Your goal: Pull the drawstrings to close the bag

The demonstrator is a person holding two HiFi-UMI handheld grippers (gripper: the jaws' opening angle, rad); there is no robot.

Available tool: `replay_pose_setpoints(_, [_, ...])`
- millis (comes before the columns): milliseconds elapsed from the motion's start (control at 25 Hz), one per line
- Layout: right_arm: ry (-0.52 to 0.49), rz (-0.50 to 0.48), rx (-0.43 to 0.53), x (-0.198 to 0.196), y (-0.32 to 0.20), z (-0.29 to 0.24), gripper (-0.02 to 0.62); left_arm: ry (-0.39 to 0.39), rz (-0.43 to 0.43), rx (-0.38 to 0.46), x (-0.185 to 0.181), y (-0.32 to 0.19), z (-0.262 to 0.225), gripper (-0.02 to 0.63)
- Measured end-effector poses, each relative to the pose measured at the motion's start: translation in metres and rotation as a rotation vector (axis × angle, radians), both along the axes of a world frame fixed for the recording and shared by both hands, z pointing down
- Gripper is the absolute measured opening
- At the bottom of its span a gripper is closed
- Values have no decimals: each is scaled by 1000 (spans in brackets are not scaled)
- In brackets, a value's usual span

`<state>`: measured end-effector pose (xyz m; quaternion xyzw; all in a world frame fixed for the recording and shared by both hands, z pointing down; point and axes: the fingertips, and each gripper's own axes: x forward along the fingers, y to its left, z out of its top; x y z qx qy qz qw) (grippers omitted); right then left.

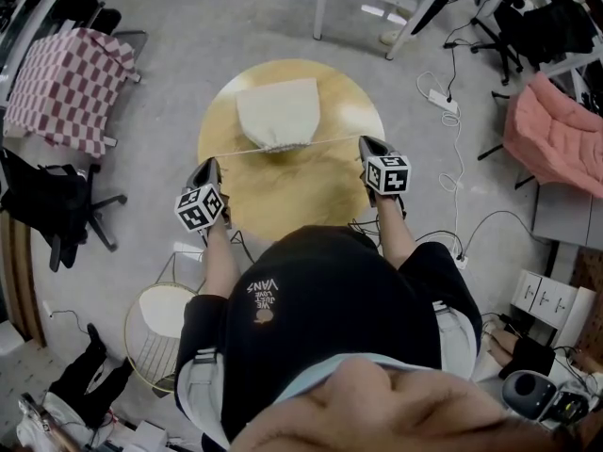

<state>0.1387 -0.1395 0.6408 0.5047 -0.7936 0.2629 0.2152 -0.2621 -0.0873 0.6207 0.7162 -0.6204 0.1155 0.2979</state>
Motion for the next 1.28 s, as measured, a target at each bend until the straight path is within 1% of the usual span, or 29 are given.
replay_pose_setpoints(200, [19,-4,-18,-2,8,12,6,7,-9,-20,1,7,12,18])
replay_pose_setpoints(480, [54,-11,-48,3,17,30,8,-5,-24,-40,6,16,27,18])
replay_pose_setpoints(800, [71,-25,-71,2,23,42,9,-9,-25,-89,7,30,44,18])
replay_pose_setpoints(920, [67,-23,-75,2,23,42,12,-2,-24,-90,8,31,44,18])
replay_pose_setpoints(1040, [66,-18,-74,2,23,41,31,14,-24,-77,8,32,42,18])
replay_pose_setpoints(1280, [62,-13,-69,3,24,41,34,33,-22,-76,10,35,43,18])
